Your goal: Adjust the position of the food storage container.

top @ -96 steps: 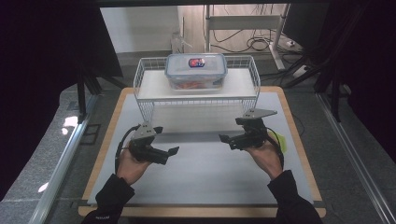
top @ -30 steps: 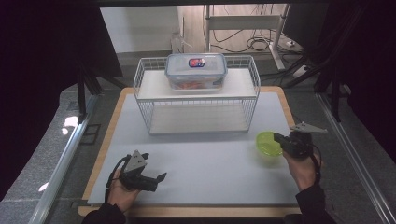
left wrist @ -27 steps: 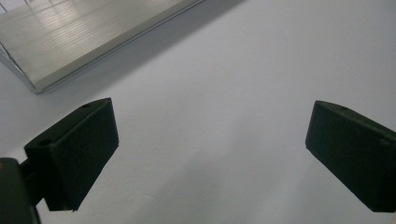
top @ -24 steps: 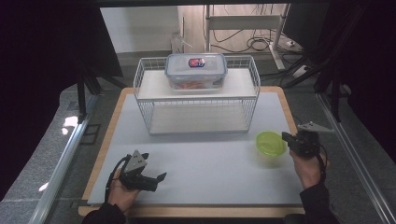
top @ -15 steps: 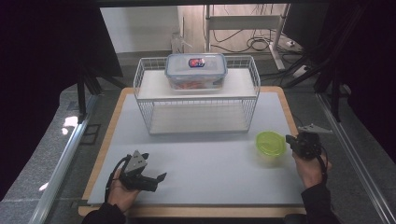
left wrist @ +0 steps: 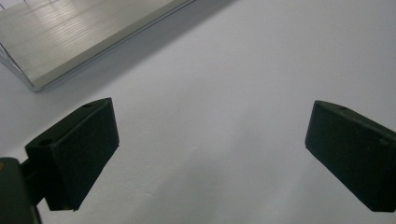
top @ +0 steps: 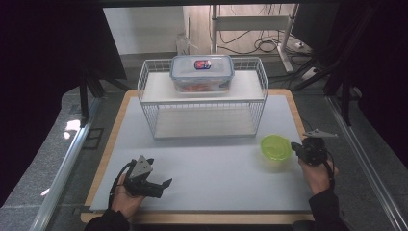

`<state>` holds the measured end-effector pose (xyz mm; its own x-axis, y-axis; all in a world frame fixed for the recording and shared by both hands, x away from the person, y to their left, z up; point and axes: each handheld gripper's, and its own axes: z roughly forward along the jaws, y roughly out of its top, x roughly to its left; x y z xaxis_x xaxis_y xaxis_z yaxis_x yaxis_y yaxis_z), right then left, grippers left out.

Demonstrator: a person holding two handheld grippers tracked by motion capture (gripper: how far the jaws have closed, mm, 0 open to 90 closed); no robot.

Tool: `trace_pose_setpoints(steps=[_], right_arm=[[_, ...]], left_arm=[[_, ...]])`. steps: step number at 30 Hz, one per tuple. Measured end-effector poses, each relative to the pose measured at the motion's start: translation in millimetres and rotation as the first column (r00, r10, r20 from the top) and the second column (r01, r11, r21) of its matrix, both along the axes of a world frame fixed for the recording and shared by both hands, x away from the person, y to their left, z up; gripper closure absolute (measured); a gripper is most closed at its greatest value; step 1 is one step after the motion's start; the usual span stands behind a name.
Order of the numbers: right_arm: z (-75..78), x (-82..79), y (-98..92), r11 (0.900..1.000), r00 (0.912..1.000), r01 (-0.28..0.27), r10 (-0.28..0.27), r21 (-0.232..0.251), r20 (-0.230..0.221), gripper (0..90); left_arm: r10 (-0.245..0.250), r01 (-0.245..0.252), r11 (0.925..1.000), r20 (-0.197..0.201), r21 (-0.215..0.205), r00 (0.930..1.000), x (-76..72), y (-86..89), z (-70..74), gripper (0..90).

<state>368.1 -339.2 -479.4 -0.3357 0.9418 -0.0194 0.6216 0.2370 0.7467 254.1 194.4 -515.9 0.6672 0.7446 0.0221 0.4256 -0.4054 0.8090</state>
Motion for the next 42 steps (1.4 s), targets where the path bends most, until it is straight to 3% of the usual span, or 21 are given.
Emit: trace_pose_setpoints(steps=[9, 21, 31, 37, 42], right_arm=[[-1.0, 0.0, 5.8, 0.999, 0.9995, -0.024, 0.025, 0.047, -0.02, 90.0], [-1.9, -7.4, 32.3, 0.99, 0.9915, -0.118, 0.121, 0.073, -0.046, 90.0], [-4.0, -16.6, 52.0, 0.976, 0.9779, -0.186, 0.195, 0.108, -0.075, 90.0], [-11.0, -18.3, 69.8, 0.967, 0.9611, -0.239, 0.248, 0.087, -0.121, 89.6], [-16.6, -15.3, 76.4, 0.963, 0.9542, -0.258, 0.267, 0.078, -0.135, 89.7]], left_arm=[[-0.003, 0.003, 1.0, 0.001, 0.007, 1.0, 0.2, -0.8, -0.2, 2.8], [-0.006, 0.006, 0.9999, 0.0, 0.008, 1.0, 0.1, -1.3, -0.4, 2.9], [-0.013, 0.013, 0.9998, -0.001, 0.012, 0.9999, 0.0, -2.3, -0.6, 3.1], [-0.014, 0.014, 0.9998, -0.002, 0.015, 0.9999, 0.0, -2.9, -0.9, 3.3], [-0.017, 0.017, 0.9997, -0.006, 0.017, 0.9998, 0.0, -3.4, -1.2, 3.4]])
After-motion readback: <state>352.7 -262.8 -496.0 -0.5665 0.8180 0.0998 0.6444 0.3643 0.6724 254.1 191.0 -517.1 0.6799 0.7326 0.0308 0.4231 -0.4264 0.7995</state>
